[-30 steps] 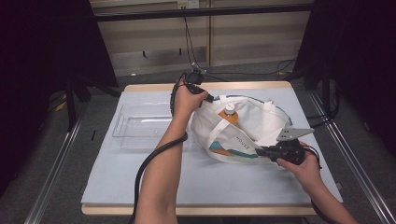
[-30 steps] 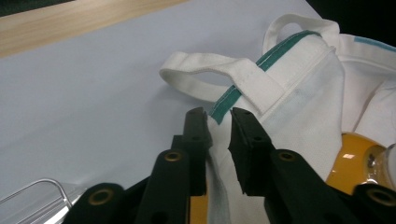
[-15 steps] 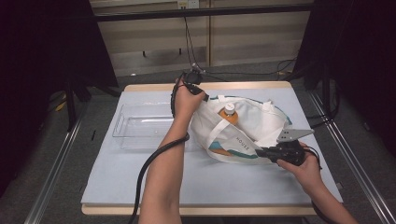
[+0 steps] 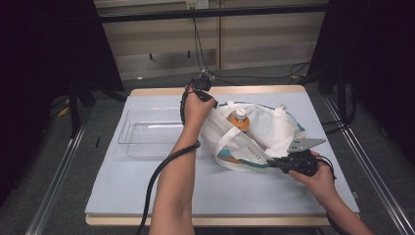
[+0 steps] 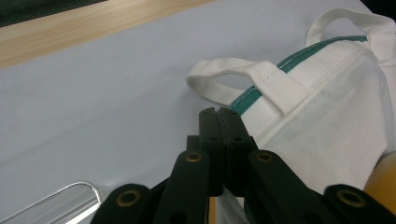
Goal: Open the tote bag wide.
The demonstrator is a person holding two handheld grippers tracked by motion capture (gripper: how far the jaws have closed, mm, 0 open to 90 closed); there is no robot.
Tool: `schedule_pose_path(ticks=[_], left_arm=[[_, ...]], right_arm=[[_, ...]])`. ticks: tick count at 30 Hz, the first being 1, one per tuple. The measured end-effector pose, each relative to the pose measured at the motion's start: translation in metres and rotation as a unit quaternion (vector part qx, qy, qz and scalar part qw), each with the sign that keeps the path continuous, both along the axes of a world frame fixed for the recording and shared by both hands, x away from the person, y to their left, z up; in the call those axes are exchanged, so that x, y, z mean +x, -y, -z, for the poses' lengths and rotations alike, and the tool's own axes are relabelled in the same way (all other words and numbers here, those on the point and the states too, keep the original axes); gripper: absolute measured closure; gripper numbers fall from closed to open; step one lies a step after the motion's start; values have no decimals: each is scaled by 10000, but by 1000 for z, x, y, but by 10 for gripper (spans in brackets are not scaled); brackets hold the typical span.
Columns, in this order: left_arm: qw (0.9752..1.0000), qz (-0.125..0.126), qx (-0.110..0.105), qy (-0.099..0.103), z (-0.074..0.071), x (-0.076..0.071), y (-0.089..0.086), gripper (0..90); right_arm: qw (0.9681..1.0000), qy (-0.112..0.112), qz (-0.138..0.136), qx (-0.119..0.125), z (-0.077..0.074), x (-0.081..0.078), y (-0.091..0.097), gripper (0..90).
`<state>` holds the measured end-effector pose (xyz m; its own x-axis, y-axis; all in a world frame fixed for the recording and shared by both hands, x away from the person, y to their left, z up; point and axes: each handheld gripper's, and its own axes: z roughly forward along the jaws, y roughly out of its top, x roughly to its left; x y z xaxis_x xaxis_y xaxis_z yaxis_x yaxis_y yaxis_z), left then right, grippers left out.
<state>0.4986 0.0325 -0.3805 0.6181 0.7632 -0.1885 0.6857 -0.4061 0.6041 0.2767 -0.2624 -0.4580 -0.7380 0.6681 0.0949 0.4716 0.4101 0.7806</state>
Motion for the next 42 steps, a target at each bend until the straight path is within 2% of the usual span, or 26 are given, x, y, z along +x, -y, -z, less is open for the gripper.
schedule_pose_path(ticks=[6,9,22,29,31,36,38,42], left_arm=[[10000,7,-14,9,1,-1,0,896],[10000,22,85,7,1,0,1,896],[9999,-40,119,-61,11,1,4,895],[9998,-116,164,-98,17,2,5,895],[9996,-97,235,-100,19,2,5,895],[9995,-187,204,-146,23,3,6,895],[9993,-181,279,-143,25,3,6,895],[9993,-202,281,-172,28,3,7,895]], right_arm=[[10000,-40,9,10,2,0,-1,856],[10000,-42,8,6,2,0,-1,855],[10000,-38,-13,-16,3,1,-1,851],[10000,-48,4,-14,3,1,-2,851],[10000,-42,1,-23,3,1,-2,850],[10000,-74,8,1,4,1,-2,853],[10000,-77,20,4,5,2,-2,853],[10000,-85,24,0,6,2,-2,853]])
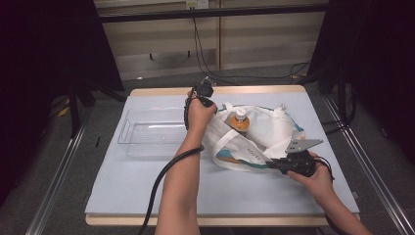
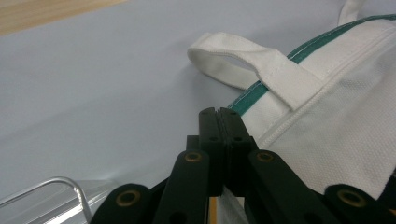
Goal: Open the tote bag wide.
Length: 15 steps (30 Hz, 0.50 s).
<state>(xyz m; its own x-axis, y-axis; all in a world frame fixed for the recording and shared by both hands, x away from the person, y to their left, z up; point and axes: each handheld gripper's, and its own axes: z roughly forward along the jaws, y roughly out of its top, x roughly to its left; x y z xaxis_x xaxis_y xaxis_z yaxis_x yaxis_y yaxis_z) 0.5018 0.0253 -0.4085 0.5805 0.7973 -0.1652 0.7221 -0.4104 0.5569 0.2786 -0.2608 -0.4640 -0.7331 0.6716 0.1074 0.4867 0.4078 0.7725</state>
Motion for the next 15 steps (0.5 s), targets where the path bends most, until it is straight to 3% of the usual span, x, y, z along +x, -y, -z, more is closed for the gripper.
schedule_pose_path(ticks=[15], left_arm=[[10000,-21,73,16,6,0,2,890]], right_arm=[[10000,-18,-9,10,1,0,0,846]])
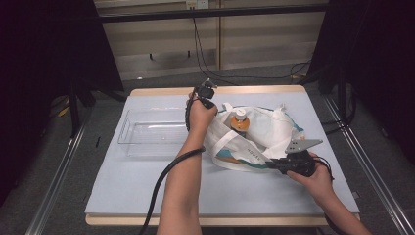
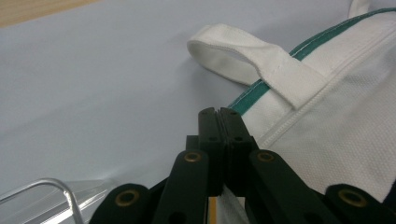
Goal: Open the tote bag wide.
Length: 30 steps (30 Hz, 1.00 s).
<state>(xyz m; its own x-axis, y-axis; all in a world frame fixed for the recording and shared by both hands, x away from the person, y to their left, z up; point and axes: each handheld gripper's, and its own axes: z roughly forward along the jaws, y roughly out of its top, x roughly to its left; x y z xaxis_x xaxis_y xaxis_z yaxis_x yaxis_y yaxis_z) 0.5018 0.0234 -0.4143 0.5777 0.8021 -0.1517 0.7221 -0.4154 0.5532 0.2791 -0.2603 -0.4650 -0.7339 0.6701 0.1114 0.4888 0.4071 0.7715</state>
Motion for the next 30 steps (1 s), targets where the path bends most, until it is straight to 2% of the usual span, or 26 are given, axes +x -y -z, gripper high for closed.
schedule_pose_path(ticks=[4,7,10,15,18,24,26,28,30], left_arm=[[9999,34,-123,51,-5,-2,-3,884],[9994,20,-319,161,-11,-4,-7,855],[9982,11,-556,222,-15,-8,-10,818],[9966,44,-779,274,-20,-12,-15,756],[9956,71,-876,316,-26,-14,-19,735],[9941,122,-996,415,-38,-20,-24,676],[9937,171,-1037,381,-40,-23,-25,664],[9929,222,-1093,412,-41,-27,-25,648],[9921,316,-1113,489,-43,-32,-26,622]], right_arm=[[10000,15,13,17,0,0,0,833],[10000,19,8,-4,-1,0,0,825],[10000,22,-7,-29,-2,0,-1,803],[9999,61,-20,-122,-3,0,-4,771],[9999,54,-25,-95,-4,1,-4,757],[10000,40,-19,-39,-9,1,-5,656],[10000,33,-16,-45,-11,1,-6,591],[10000,-44,38,-9,-14,1,-6,517],[10000,-12,82,-33,-17,0,-5,468]])
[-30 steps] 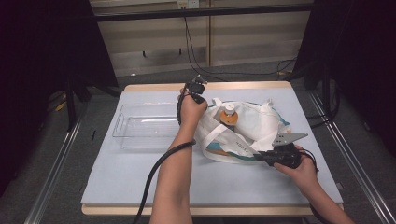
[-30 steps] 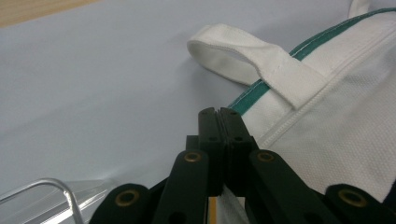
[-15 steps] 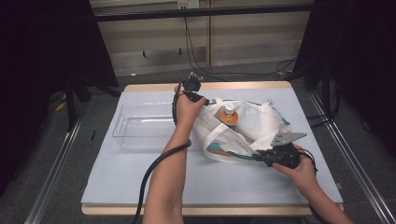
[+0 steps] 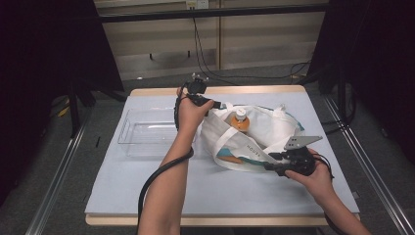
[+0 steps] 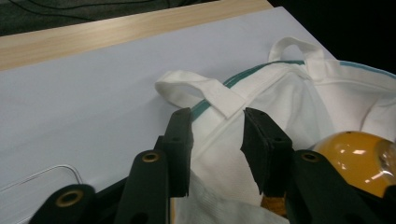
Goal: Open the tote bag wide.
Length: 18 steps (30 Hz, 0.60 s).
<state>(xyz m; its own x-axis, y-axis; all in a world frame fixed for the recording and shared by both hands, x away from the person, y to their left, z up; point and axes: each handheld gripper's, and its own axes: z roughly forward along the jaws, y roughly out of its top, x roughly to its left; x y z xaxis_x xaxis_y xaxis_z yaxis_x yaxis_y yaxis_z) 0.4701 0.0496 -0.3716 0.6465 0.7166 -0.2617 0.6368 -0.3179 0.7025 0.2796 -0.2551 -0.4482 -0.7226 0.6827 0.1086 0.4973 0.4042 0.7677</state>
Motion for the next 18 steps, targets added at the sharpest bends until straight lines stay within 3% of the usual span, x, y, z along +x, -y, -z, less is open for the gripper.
schedule_pose_path(ticks=[5,8,18], left_arm=[[9999,76,-44,87,-7,-8,-4,596],[9998,158,-110,23,-10,-13,-6,593],[9982,557,-213,52,-14,-26,3,586]], right_arm=[[9998,89,185,6,-5,3,6,394],[9996,110,255,19,-8,5,8,361],[9987,56,488,137,-18,10,16,221]])
